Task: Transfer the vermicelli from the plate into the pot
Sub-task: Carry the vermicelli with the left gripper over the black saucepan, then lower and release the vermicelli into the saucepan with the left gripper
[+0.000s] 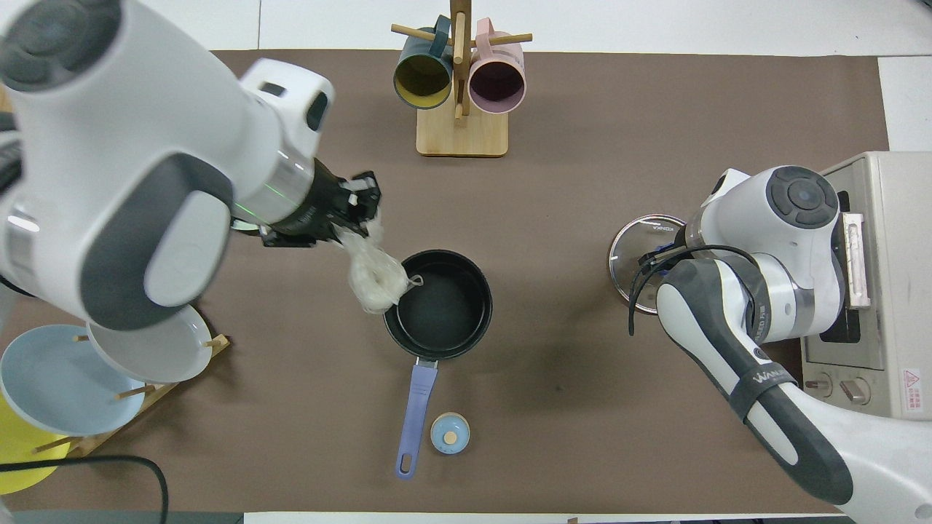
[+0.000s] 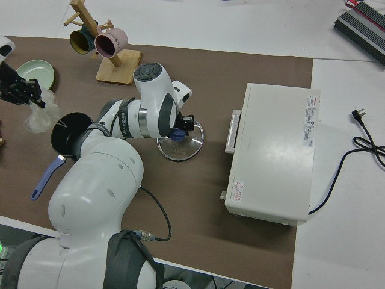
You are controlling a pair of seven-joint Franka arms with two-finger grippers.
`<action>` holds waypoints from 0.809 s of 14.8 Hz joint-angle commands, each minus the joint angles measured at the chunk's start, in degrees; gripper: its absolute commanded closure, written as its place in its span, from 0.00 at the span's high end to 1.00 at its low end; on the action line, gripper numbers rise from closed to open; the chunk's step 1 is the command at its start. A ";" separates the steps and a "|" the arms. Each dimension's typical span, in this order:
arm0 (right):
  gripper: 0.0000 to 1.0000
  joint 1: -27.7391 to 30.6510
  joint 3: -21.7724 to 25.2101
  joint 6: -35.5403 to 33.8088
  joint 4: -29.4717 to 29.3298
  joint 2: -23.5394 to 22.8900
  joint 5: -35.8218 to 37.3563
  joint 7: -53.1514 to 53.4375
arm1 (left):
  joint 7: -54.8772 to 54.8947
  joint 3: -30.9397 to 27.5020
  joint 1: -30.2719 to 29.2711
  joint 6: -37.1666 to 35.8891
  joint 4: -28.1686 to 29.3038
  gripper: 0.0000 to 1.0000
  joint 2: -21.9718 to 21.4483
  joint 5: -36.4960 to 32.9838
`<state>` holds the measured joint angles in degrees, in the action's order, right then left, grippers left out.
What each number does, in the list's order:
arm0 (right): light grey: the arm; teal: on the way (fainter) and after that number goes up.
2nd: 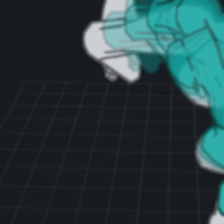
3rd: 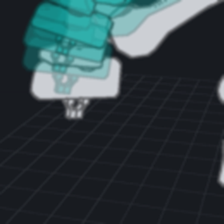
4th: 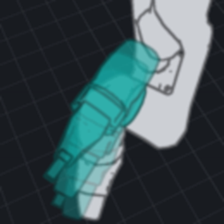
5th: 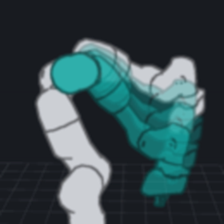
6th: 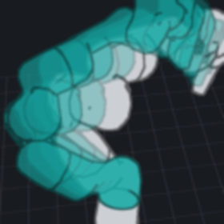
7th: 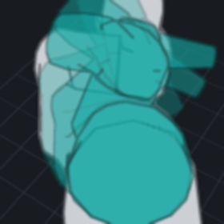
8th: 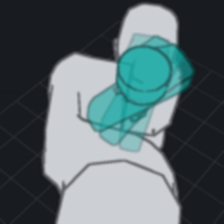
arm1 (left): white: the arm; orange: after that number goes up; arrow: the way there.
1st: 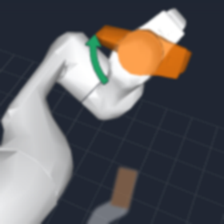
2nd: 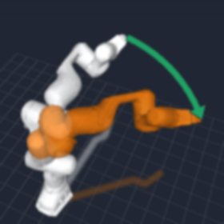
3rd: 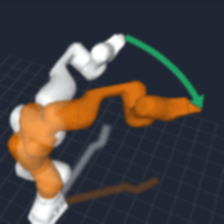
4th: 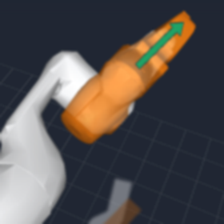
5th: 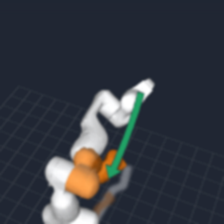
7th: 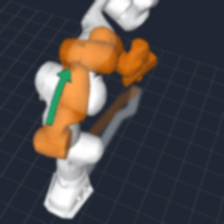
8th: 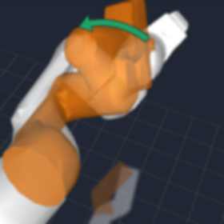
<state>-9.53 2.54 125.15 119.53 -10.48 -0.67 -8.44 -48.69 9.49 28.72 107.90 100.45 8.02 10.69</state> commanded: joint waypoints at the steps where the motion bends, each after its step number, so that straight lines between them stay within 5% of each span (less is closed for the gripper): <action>1: 0.28 0.21 -0.34 -5.78 -5.96 -0.68 -0.29 -1.31 | -0.44 -1.22 1.86 8.61 9.48 0.00 -1.61 1.44; 12: 0.28 -2.68 -0.86 -30.56 -25.56 0.20 -0.21 1.58 | 4.74 -1.49 0.99 20.51 13.20 0.00 4.99 1.35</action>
<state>-11.37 2.43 98.20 97.10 -10.15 -0.69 -8.31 -46.07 8.07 29.91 127.38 113.24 13.16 10.78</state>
